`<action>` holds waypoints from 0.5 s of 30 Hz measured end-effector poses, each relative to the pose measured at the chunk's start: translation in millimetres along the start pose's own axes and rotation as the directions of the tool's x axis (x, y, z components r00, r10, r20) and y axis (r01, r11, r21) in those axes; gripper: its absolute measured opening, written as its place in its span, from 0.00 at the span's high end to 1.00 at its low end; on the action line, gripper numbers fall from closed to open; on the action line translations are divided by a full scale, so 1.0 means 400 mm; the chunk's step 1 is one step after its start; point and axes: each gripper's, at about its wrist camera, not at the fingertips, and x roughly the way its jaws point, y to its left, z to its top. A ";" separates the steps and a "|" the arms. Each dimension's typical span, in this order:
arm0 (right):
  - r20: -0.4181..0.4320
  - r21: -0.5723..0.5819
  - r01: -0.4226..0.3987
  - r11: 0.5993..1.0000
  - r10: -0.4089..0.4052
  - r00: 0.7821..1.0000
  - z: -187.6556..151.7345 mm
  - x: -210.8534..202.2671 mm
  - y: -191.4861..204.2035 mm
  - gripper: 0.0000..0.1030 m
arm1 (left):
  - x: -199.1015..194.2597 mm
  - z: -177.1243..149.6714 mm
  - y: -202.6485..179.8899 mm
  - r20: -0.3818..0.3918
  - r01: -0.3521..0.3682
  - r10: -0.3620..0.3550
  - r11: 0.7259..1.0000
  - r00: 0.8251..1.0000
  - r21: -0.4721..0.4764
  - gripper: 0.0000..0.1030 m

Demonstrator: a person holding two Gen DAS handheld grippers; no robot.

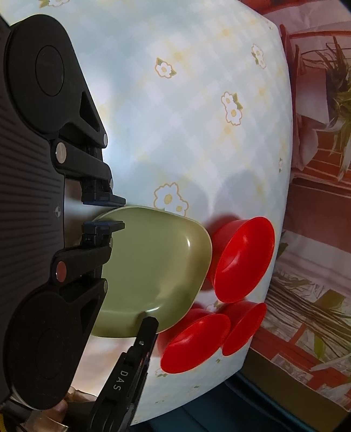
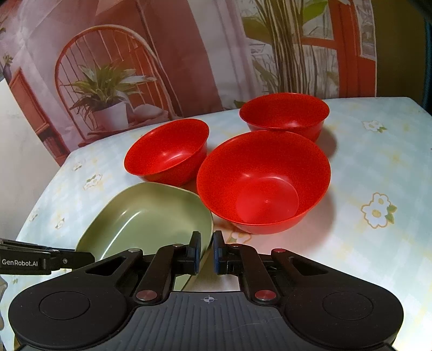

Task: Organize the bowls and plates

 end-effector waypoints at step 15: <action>0.034 0.050 -0.067 0.996 0.066 0.997 0.026 -0.030 0.031 0.92 | -0.088 0.003 0.017 0.058 -0.014 0.016 1.000 0.998 -0.025 0.89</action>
